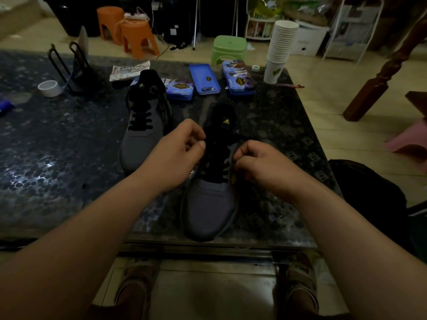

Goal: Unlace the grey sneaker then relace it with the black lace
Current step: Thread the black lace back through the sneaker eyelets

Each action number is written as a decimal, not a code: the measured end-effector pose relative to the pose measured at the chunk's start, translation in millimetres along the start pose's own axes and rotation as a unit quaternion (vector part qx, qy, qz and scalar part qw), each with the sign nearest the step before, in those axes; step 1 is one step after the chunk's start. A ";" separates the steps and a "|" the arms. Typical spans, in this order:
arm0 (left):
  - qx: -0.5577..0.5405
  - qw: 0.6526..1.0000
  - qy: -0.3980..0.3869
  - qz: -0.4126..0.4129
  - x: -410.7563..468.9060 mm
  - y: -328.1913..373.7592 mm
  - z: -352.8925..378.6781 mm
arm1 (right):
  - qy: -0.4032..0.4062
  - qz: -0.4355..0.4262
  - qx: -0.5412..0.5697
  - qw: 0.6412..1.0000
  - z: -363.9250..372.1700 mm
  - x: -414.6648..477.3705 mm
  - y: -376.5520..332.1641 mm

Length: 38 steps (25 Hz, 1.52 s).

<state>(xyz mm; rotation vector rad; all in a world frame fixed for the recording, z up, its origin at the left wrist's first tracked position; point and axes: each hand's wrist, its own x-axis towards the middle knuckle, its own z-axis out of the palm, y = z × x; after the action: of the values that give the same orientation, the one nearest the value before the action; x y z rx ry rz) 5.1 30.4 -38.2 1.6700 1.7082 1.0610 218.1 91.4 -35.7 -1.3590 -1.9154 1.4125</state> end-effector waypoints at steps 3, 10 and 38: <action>0.016 1.000 -0.017 0.006 -2.9 -0.5 1.6 | 0.076 -0.047 -0.044 0.995 4.5 -1.2 -6.1; 0.039 0.999 -0.001 -0.017 0.0 1.0 10.3 | 0.083 -0.018 0.016 0.996 12.1 1.0 -13.0; -0.069 0.992 -0.089 -0.065 2.6 6.1 -11.1 | 0.065 0.064 0.251 0.964 7.2 3.7 -17.0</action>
<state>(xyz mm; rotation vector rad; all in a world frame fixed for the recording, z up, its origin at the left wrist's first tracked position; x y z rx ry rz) -0.7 30.6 -26.7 1.4987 1.5697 0.9182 203.0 90.6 -24.4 -1.2974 -1.2821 1.6778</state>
